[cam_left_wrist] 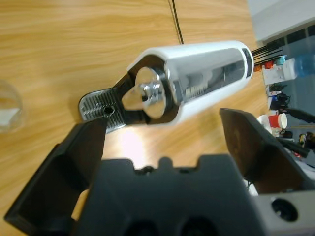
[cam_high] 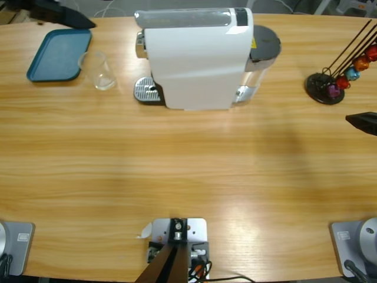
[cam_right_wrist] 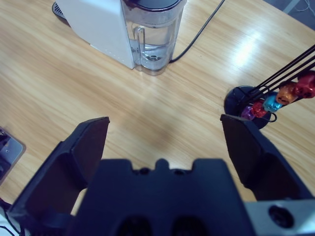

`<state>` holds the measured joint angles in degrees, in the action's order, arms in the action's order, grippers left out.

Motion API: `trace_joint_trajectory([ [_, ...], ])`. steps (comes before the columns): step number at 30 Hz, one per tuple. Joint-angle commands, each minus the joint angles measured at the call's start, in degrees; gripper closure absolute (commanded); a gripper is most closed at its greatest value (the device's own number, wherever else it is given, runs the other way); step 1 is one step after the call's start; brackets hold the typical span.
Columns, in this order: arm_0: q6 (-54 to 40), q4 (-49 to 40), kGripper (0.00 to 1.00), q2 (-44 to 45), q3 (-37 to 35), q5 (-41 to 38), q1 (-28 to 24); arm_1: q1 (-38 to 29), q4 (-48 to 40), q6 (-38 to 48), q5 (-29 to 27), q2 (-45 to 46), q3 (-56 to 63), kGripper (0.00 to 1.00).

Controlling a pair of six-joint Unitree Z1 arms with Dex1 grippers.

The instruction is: Pour coffee

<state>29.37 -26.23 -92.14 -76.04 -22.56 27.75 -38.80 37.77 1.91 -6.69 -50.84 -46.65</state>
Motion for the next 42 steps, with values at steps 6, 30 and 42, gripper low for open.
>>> trace_joint_trajectory([
  [6,2.99,1.97,0.11,-13.8,-6.14,-11.17,-0.28,0.48,-0.68,-0.77,-0.78,-0.07,1.56,0.0],
  [30,1.53,1.89,0.708,-9.78,-5.1,-7.41,-0.24,0.48,-1.12,-0.77,-0.78,-0.93,1.74,0.0],
  [42,0.25,1.89,1.0,-5.94,-4.33,-6.76,0.2,0.52,-1.12,-0.77,-0.78,-1.58,1.56,0.002],
])
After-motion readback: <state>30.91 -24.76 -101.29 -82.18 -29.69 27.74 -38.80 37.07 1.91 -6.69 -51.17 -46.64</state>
